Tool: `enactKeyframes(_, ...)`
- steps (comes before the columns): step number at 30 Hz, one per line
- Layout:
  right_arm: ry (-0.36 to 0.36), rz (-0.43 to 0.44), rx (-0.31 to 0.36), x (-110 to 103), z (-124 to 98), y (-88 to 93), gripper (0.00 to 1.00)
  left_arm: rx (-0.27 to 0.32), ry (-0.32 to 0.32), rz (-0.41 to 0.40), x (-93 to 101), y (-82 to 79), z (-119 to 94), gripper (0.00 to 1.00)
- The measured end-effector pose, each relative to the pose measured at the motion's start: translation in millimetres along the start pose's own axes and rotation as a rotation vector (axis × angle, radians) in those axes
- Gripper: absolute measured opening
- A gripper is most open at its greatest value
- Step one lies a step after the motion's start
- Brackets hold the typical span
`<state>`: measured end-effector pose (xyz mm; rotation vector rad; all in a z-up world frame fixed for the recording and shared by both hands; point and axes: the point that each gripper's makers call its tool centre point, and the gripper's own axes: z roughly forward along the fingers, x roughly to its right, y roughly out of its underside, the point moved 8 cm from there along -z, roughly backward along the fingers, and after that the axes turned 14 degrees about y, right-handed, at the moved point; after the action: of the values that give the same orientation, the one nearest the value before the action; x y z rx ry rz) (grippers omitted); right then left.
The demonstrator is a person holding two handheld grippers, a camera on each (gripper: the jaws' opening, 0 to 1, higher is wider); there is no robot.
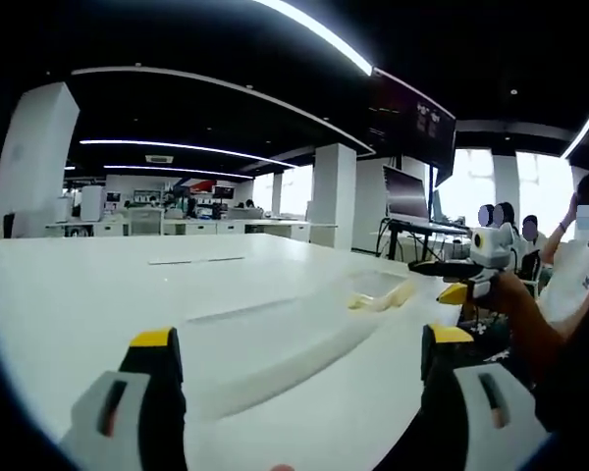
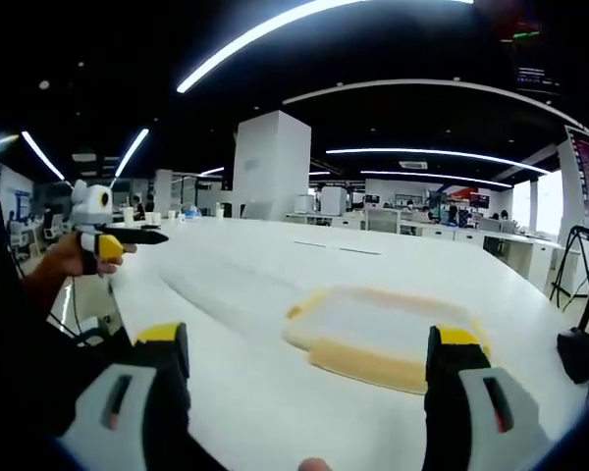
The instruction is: Snap each plastic latch of the storage box into its locked position after aligning the lid with the box until every specified latch is closed and the lid sits flush.
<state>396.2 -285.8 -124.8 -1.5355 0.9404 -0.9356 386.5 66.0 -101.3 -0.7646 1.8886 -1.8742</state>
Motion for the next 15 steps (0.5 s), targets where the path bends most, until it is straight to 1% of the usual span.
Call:
enactKeyframes(10,0.009,-0.014,-0.012,7,1,0.4,1.0,-0.012,0.002,0.024,3.6,-3.5,7,1.0)
enactKeyframes(13,0.01,-0.014,-0.012,7,2,0.7,1.0,0.0,0.016,0.022,7.8,-7.7,7,1.0)
enactKeyframes(15,0.009,-0.015,-0.013,8,3,1.1,1.0,0.002,0.026,0.036,12.1,-9.6,8,1.0)
